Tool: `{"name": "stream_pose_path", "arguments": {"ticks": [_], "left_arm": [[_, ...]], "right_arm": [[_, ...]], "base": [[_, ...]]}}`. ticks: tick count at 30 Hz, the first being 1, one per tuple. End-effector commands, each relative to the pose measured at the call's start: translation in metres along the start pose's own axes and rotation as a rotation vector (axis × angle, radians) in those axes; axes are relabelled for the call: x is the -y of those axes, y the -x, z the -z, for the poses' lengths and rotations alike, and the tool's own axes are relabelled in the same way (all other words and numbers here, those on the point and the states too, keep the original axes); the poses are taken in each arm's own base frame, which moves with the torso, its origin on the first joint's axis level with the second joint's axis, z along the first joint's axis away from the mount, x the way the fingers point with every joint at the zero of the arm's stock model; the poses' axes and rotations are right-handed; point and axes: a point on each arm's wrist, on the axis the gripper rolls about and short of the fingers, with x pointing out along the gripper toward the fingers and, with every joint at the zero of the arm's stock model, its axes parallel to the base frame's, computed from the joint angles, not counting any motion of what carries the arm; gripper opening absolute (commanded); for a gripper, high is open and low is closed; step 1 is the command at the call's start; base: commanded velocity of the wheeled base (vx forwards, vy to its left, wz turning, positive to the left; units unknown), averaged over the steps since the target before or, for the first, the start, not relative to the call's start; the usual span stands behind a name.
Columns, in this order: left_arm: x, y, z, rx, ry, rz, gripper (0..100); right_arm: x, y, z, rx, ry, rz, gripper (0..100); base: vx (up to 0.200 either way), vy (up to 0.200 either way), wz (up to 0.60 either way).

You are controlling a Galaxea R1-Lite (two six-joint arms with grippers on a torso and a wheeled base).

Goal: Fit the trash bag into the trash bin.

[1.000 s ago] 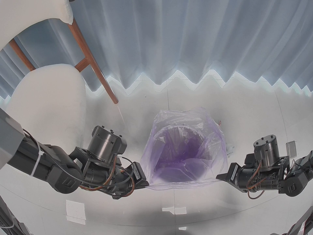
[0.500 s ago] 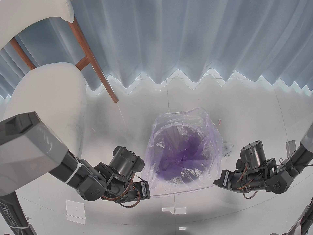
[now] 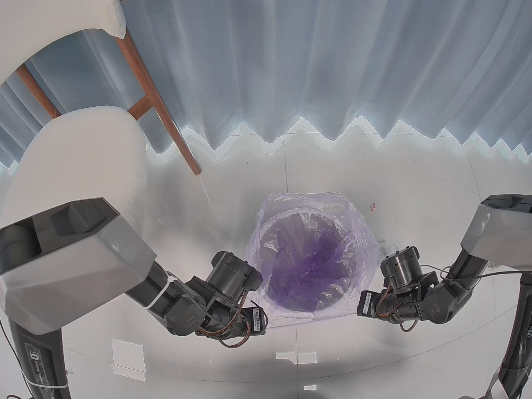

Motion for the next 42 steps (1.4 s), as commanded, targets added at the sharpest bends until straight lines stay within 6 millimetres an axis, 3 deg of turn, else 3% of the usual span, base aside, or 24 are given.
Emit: {"name": "stream_pose_path", "arguments": {"ticks": [1,11,17,18,22,26,27,30,31,32,35,38,42], "left_arm": [[-0.002,-0.023,-0.005,-0.002,-0.004,-0.031,0],[-0.001,-0.030,-0.010,0.008,0.000,-0.031,0],[-0.002,-0.025,-0.010,0.013,0.001,-0.040,0],[-0.002,-0.024,-0.010,0.025,0.000,-0.050,100],[0.003,-0.003,-0.012,0.079,-0.003,-0.049,100],[0.003,0.032,0.004,0.090,-0.026,-0.026,100],[0.003,0.032,0.004,0.090,-0.026,-0.026,100],[0.002,0.071,0.021,0.112,-0.050,0.016,100],[0.001,0.073,0.022,0.112,-0.051,0.018,100],[-0.001,0.091,0.027,0.134,-0.054,0.045,100],[-0.004,0.113,0.025,0.189,-0.041,0.081,100],[-0.009,0.119,0.015,0.243,-0.017,0.093,100],[-0.008,0.119,0.006,0.291,-0.031,0.111,100]], "right_arm": [[0.008,-0.029,-0.006,0.008,-0.022,0.059,0],[0.004,-0.041,-0.026,0.083,-0.043,0.058,0],[0.001,-0.032,-0.024,0.117,-0.028,0.037,0],[0.001,-0.027,-0.024,0.118,-0.030,0.036,100],[0.003,-0.002,-0.014,0.125,-0.038,0.035,100],[0.016,0.039,0.011,0.095,-0.007,0.042,100],[0.016,0.039,0.011,0.095,-0.007,0.042,100],[0.024,0.078,0.025,0.111,0.030,-0.017,100],[0.024,0.080,0.026,0.111,0.032,-0.021,100],[0.026,0.098,0.030,0.140,0.057,-0.073,100],[0.025,0.121,0.027,0.212,0.102,-0.149,100],[0.020,0.131,0.019,0.275,0.120,-0.178,100],[0.015,0.129,0.010,0.301,0.146,-0.176,100]], "base": [[0.000,0.000,0.00],[0.000,0.000,0.00],[0.000,0.000,0.00],[0.000,0.000,0.00],[0.000,0.000,0.00],[0.000,0.000,0.00],[0.000,0.000,0.00],[0.000,0.000,0.00],[0.000,0.000,0.00],[0.000,0.000,0.00],[0.000,0.000,0.00],[0.000,0.000,0.00],[0.000,0.000,0.00]]}}
